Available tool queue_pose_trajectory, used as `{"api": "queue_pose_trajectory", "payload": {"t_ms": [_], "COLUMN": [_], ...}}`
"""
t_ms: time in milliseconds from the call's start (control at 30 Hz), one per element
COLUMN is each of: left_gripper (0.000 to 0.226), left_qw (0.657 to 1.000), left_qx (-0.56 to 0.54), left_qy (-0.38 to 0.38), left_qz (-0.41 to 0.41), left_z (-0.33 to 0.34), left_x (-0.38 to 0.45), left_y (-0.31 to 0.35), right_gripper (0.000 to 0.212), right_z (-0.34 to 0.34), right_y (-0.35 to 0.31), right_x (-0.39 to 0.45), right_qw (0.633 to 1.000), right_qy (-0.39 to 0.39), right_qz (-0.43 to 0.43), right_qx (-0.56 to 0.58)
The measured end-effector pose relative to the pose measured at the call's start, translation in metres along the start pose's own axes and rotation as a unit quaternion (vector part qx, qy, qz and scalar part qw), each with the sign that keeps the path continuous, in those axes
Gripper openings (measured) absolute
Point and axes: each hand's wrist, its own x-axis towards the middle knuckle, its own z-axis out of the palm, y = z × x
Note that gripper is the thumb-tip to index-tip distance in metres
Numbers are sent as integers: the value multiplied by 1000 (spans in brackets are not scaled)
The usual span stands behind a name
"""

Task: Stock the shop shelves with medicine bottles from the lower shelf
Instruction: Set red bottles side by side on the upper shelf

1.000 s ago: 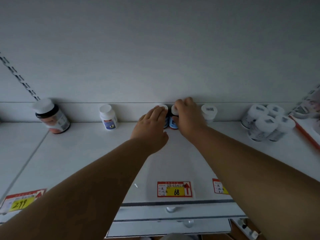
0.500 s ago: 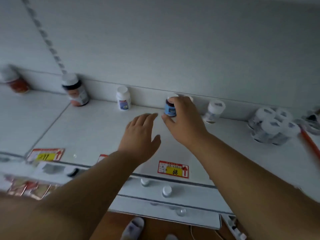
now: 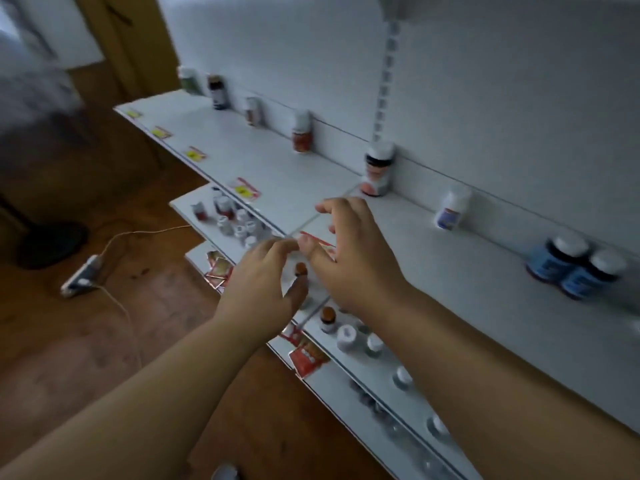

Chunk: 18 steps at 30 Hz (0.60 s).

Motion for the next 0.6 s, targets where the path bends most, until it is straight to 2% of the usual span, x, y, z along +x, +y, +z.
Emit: {"api": "queue_pose_trajectory", "payload": {"t_ms": [167, 333, 467, 600], "left_gripper": [58, 73, 66, 62], "left_qw": [997, 994, 993, 988], "left_qx": [2, 16, 9, -25], "left_qy": [-2, -16, -12, -9], "left_qz": [-71, -106, -114, -149], "left_z": [-61, -120, -131, -110], "left_x": [-12, -4, 28, 85], "left_y": [-121, -222, -279, -337], "right_gripper": [38, 40, 41, 42], "right_z": [101, 194, 241, 295], "right_y": [-76, -138, -144, -119], "right_x": [62, 124, 170, 226], "right_qw": [999, 996, 996, 994], "right_qy": [-34, -71, -88, -104], "right_qz": [-29, -26, -12, 3], "right_qx": [24, 39, 26, 22]}}
